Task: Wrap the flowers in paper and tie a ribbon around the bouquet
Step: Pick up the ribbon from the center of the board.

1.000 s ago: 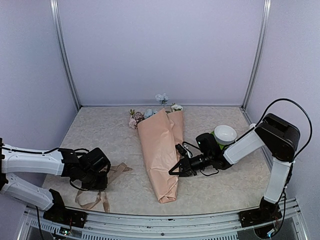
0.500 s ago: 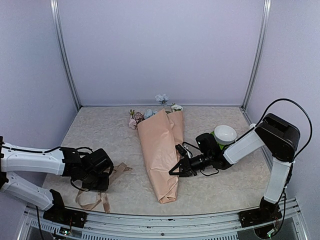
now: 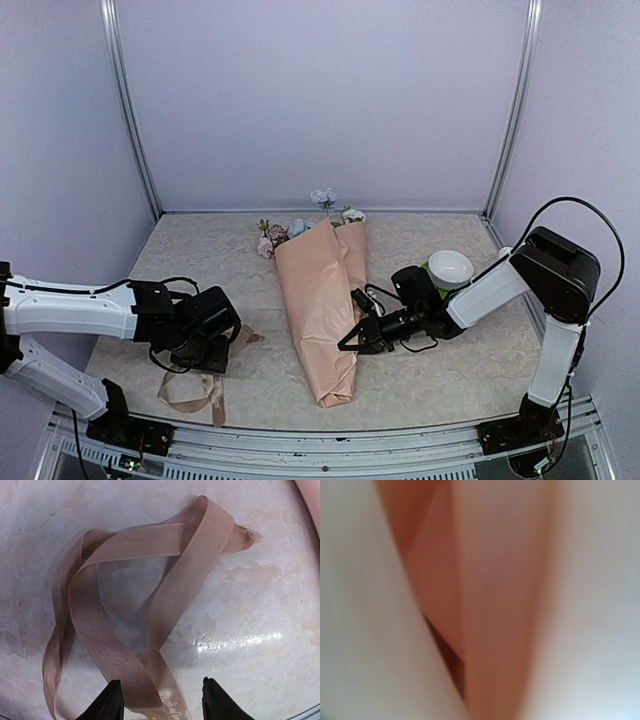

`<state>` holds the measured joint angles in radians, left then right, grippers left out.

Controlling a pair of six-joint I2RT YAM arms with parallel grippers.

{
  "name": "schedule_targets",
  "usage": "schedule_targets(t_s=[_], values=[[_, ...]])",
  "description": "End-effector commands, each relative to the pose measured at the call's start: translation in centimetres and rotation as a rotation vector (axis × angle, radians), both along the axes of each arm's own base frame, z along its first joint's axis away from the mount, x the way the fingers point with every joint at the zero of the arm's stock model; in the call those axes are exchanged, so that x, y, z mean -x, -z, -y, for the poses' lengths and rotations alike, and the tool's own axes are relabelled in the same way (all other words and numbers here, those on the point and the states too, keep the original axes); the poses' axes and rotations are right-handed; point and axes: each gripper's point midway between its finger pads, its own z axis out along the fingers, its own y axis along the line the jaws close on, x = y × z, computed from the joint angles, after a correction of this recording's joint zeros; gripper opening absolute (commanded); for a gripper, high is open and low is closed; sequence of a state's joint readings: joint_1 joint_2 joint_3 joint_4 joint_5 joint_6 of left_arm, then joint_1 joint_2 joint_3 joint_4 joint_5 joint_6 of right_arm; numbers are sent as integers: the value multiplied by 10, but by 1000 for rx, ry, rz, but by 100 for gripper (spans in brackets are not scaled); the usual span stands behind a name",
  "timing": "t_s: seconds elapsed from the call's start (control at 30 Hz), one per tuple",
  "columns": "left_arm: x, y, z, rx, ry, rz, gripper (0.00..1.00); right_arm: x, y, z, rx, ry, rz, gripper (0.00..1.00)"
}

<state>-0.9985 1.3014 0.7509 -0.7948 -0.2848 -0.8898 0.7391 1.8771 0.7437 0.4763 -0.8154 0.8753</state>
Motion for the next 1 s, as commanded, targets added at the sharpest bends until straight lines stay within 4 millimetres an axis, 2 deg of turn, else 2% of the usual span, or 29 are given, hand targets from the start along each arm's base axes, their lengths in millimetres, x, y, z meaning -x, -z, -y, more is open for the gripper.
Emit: schedule_targets(t_s=[0.0, 0.07, 0.13, 0.2, 0.3, 0.4, 0.43, 0.5, 0.57, 0.63, 0.73, 0.8, 0.9, 0.97], values=[[-18, -17, -14, -57, -15, 47, 54, -4, -21, -6, -59, -28, 67, 0], [-32, -30, -47, -135, -85, 72, 55, -4, -21, -6, -59, -28, 69, 0], [-48, -47, -80, -138, -184, 106, 56, -4, -21, -5, -58, -26, 72, 0], [-64, -71, -98, -74, -259, 167, 59, -4, -22, -5, -58, -24, 73, 0], [-79, -104, -108, -16, -306, 258, 62, -4, -23, -4, -58, -19, 77, 0], [-84, -112, -106, -29, -291, 259, 64, -3, -23, -4, -58, -22, 76, 0], [-84, -108, -99, -17, -271, 241, 60, -3, -22, -4, -58, -23, 74, 0], [-79, -93, -61, 75, -169, 199, 52, -4, -22, -4, -57, -23, 75, 0], [-63, -69, -28, 151, -97, 121, 49, -4, -21, -4, -53, -20, 74, 0], [-46, -44, -8, 204, -64, 47, 46, -4, -20, -4, -53, -17, 73, 0], [-21, -6, 4, 228, -41, -48, 46, -4, -18, -5, -53, -20, 64, 0], [-13, 9, 4, 219, -44, -87, 52, -4, -16, -5, -51, -24, 59, 0], [-6, 20, 14, 231, -14, -118, 54, -3, -14, -5, -49, -25, 56, 0], [-4, 26, 16, 221, -6, -127, 50, -4, -15, -5, -50, -25, 56, 0]])
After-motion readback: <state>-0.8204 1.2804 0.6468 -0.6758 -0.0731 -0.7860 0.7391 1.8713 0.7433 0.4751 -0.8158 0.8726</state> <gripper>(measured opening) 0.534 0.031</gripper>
